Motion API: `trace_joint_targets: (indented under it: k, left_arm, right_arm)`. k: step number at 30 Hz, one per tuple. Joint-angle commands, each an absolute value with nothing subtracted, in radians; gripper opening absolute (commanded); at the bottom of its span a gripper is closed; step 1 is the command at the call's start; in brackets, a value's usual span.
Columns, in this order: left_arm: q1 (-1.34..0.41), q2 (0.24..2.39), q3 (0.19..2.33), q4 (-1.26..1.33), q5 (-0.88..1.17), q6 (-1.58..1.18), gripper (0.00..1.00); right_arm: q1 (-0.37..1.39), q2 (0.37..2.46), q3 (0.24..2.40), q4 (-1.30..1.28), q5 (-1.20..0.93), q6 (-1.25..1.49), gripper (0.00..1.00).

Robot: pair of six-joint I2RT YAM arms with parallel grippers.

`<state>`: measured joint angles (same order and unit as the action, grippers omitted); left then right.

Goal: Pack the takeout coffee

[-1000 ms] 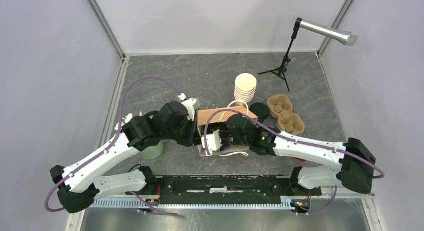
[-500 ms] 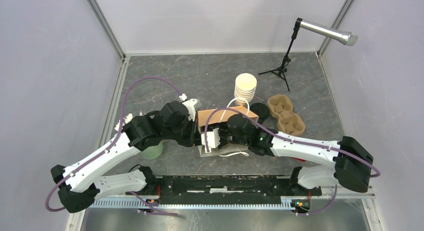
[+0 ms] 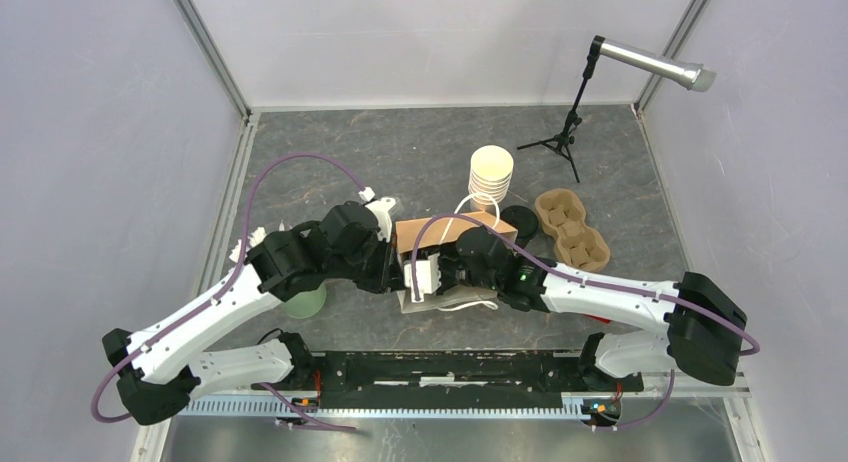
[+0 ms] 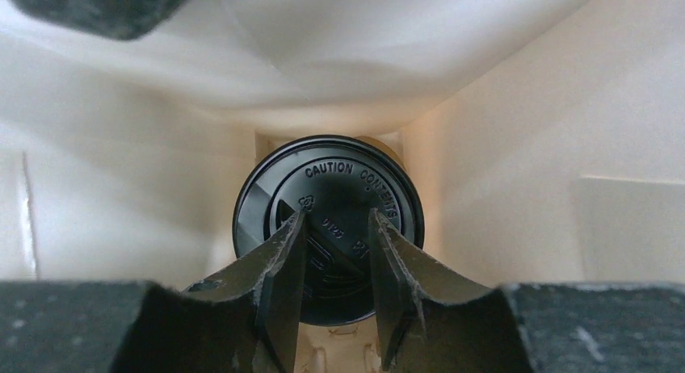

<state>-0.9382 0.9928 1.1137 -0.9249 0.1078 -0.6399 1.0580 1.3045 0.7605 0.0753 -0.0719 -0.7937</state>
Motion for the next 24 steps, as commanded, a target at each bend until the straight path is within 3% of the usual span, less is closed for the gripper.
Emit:
trace_joint_targets:
  k: [1, 8, 16, 24]
  left_arm:
    - [-0.942, 1.000, 1.158, -0.932, 0.102, -0.659, 0.02]
    - [-0.941, 0.980, 1.164, -0.957, 0.039, -0.671, 0.02]
    - [-0.942, 0.992, 1.175, -0.965, 0.044, -0.657, 0.02]
    - [-0.942, 1.003, 1.202, -0.988, 0.033, -0.638, 0.02]
  right_arm:
    - [1.044, 1.283, 0.782, -0.023, -0.092, -0.797, 0.42]
    - [1.045, 1.203, 0.873, -0.224, -0.153, -0.729, 0.55]
    - [1.045, 1.062, 0.895, -0.291, -0.211, -0.661, 0.57]
    - [1.045, 0.955, 1.002, -0.376, -0.233, -0.517, 0.66]
